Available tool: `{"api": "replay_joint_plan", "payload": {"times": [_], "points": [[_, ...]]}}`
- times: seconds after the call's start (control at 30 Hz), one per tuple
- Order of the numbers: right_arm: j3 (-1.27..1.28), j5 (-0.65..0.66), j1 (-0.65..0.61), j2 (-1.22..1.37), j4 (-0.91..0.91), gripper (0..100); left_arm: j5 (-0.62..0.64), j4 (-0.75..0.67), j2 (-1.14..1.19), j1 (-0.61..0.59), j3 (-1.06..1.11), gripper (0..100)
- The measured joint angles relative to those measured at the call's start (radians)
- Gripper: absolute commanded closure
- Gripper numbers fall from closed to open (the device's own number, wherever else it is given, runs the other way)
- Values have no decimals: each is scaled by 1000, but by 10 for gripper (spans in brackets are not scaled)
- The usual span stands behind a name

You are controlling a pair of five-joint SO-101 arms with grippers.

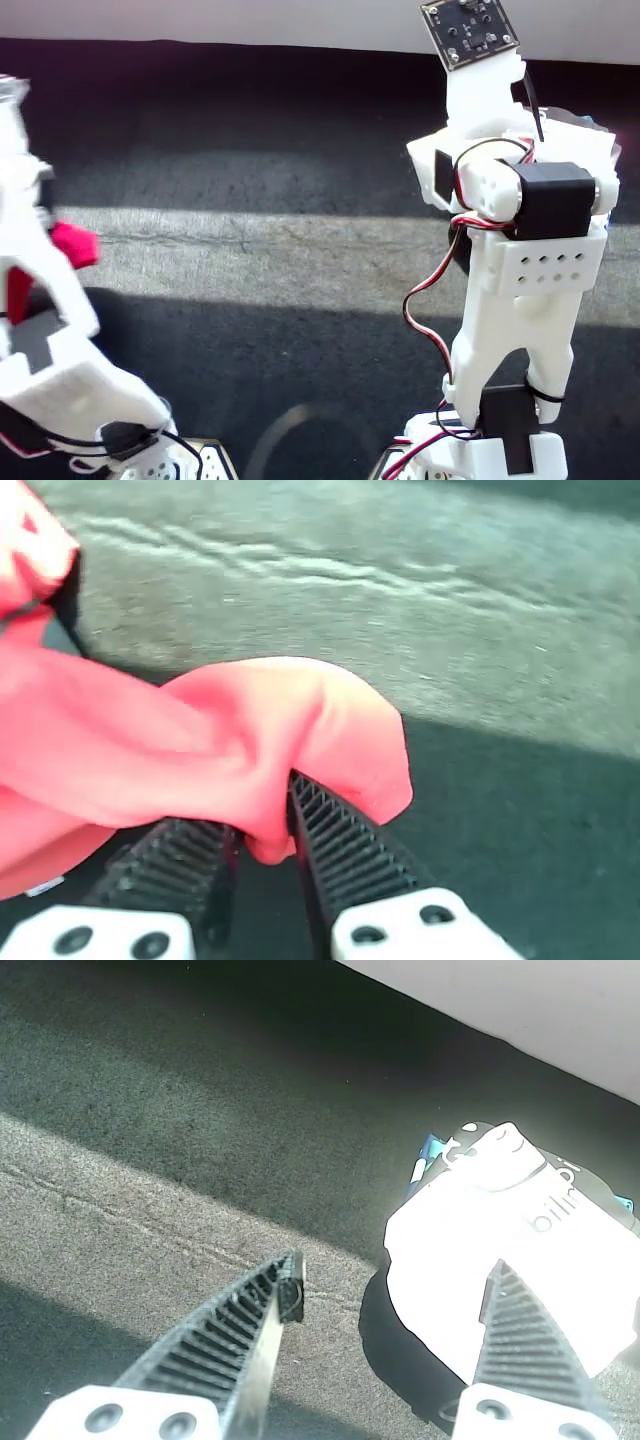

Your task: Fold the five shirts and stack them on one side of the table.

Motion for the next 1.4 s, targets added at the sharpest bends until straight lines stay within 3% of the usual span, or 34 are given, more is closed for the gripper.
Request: {"api": "replay_joint_plan", "payload": {"times": [0.13,0.23,0.33,0.43,0.6,0.87,1.07,1.4], "points": [[0,0,0,0,0,721,60,0,-143,302,222,975],[0,0,0,0,0,721,101,-28,-157,496,354,867],[0,0,0,0,0,721,123,-72,-158,592,410,761],[0,0,0,0,0,721,127,-58,-180,600,408,783],[0,-5,-52,0,0,721,127,0,-265,427,422,793],[0,-150,-199,130,-100,721,-26,3,-430,-61,621,793],[-12,-166,-348,252,-153,721,-157,-109,-457,-368,824,790],[-35,-166,-609,448,-302,721,-199,-425,-385,-486,1100,792]]}}
